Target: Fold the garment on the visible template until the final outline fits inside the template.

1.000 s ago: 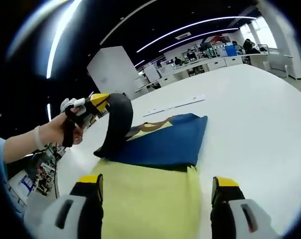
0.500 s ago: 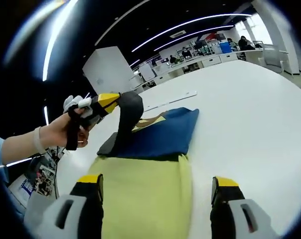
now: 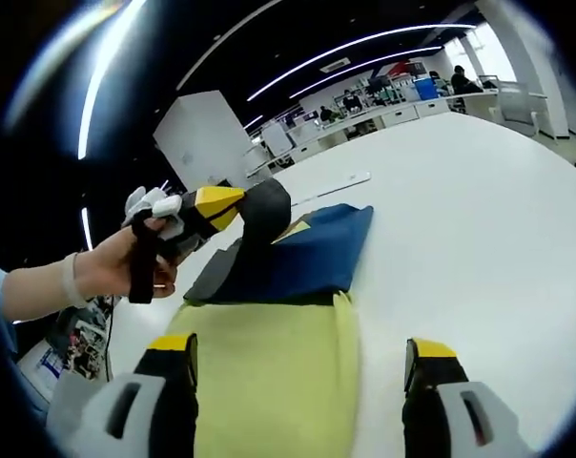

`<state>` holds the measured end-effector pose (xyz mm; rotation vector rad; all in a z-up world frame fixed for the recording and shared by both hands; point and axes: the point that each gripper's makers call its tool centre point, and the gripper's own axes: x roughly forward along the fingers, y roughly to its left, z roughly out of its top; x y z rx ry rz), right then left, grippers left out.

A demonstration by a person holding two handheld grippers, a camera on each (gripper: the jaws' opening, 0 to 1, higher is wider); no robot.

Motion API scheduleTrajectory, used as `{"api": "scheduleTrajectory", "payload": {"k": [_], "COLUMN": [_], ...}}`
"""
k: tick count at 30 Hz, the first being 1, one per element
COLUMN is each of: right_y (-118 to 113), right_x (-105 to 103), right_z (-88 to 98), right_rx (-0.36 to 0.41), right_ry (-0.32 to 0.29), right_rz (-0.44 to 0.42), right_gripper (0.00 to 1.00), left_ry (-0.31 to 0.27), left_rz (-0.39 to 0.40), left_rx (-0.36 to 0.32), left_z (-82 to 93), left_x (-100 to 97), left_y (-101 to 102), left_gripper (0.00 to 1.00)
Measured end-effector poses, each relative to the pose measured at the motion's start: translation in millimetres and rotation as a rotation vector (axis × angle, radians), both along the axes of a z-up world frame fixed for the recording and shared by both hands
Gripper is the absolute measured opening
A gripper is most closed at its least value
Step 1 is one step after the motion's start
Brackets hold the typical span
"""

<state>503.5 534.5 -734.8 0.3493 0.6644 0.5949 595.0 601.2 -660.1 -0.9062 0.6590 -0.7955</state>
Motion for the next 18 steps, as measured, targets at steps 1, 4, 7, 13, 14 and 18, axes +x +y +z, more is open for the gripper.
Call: {"api": "scheduleTrajectory", "payload": {"k": [1, 4, 7, 13, 14, 18], "right_y": [-0.6, -2.1, -2.3, -0.7, -0.6, -0.1], "right_x": [-0.1, -0.6, -1.3, -1.8, -1.4, -1.1], "right_z": [-0.1, -1.1, -2.3, -2.6, -2.2, -2.1], "right_rx": [0.001, 0.002, 0.001, 0.004, 0.004, 0.006], "right_ry": [0.000, 0.004, 0.008, 0.009, 0.007, 0.008], "right_rz": [-0.002, -0.005, -0.004, 0.000, 0.000, -0.001], "right_gripper": [0.90, 0.90, 0.90, 0.90, 0.90, 0.90], "left_ry": [0.004, 0.019, 0.021, 0.028, 0.027, 0.021], "left_rz": [0.002, -0.003, -0.015, -0.033, -0.039, -0.038], "left_rx": [0.002, 0.002, 0.008, 0.014, 0.015, 0.024], "left_z": [-0.6, -5.7, -8.4, -13.2, -13.0, -13.9], "left_x": [-0.9, -4.8, -8.2, -12.1, -12.9, -12.5], "left_y": [0.3, -2.9, -7.7, -11.2, -11.4, -7.9], "left_gripper": [0.00, 0.00, 0.00, 0.00, 0.00, 0.00]}}
